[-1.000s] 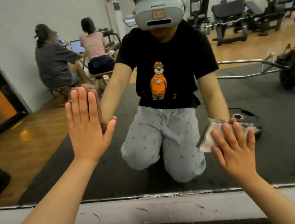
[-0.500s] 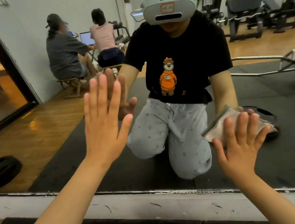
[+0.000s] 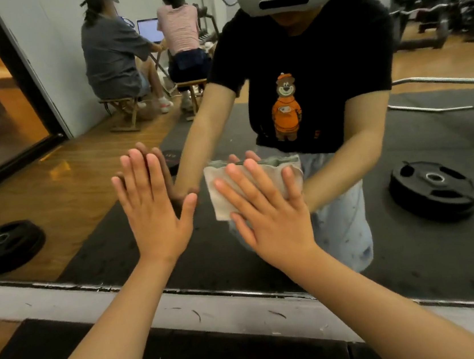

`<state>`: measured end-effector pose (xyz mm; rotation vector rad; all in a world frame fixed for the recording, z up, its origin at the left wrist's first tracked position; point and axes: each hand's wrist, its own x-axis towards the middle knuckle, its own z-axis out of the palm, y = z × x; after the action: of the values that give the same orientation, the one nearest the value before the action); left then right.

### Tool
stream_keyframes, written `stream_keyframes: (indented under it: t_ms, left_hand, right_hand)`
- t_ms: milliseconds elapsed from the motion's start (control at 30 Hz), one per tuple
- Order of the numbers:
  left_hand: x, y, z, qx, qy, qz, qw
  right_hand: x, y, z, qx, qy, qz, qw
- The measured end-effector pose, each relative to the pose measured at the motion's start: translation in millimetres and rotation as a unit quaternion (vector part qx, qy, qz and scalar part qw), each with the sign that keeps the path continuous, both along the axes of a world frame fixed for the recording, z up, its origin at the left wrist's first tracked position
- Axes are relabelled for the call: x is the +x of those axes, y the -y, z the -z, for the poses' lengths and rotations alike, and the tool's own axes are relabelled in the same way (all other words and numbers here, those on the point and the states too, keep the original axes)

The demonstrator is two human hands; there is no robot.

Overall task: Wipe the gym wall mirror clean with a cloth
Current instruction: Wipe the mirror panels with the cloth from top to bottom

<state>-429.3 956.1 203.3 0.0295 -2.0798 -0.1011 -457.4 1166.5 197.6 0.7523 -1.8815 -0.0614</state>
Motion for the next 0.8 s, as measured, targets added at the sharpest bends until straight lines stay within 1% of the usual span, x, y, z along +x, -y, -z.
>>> stream_keyframes:
  t_ms: [100, 167, 267, 367, 433, 533, 633, 700, 800]
  left_hand:
    - [1.7, 2.9, 0.3, -0.006, -0.007, 0.03, 0.999]
    - [4.1, 3.1, -0.9, -0.002, -0.003, 0.034, 0.999]
    - [6.1, -1.5, -2.2, 0.005, 0.0, 0.019, 1.0]
    - [5.6, -3.2, -2.1, 0.002, 0.0, 0.003, 1.0]
    - [3.8, -0.8, -1.3, -0.008, 0.003, -0.014, 1.0]
    - [1.4, 1.2, -0.8, -0.018, 0.001, -0.035, 0.999]
    - [1.3, -0.2, -1.7, -0.021, 0.001, -0.045, 0.999]
    - [1.5, -0.7, -1.2, -0.023, 0.004, -0.05, 0.998]
    - [0.7, -1.1, -0.6, -0.027, -0.003, -0.052, 0.998]
  right_hand:
    - [2.7, 16.8, 2.6, -0.002, 0.003, -0.006, 1.0]
    - [2.8, 20.8, 14.9, 0.021, -0.008, -0.004, 1.0]
    - [6.3, 25.0, 53.6, 0.106, -0.008, -0.005, 0.994]
    - [12.4, 25.0, 110.3, 0.212, 0.022, 0.009, 0.977]
    - [15.8, 19.8, 145.0, 0.249, 0.032, 0.011, 0.968]
    - [14.4, 8.8, 168.8, 0.242, 0.048, -0.01, 0.969]
    - [12.1, -4.5, 166.3, 0.231, 0.059, -0.025, 0.971]
    - [9.6, -20.6, 153.6, 0.192, 0.052, -0.033, 0.979]
    - [5.7, -53.4, 114.0, 0.11, 0.037, -0.047, 0.992]
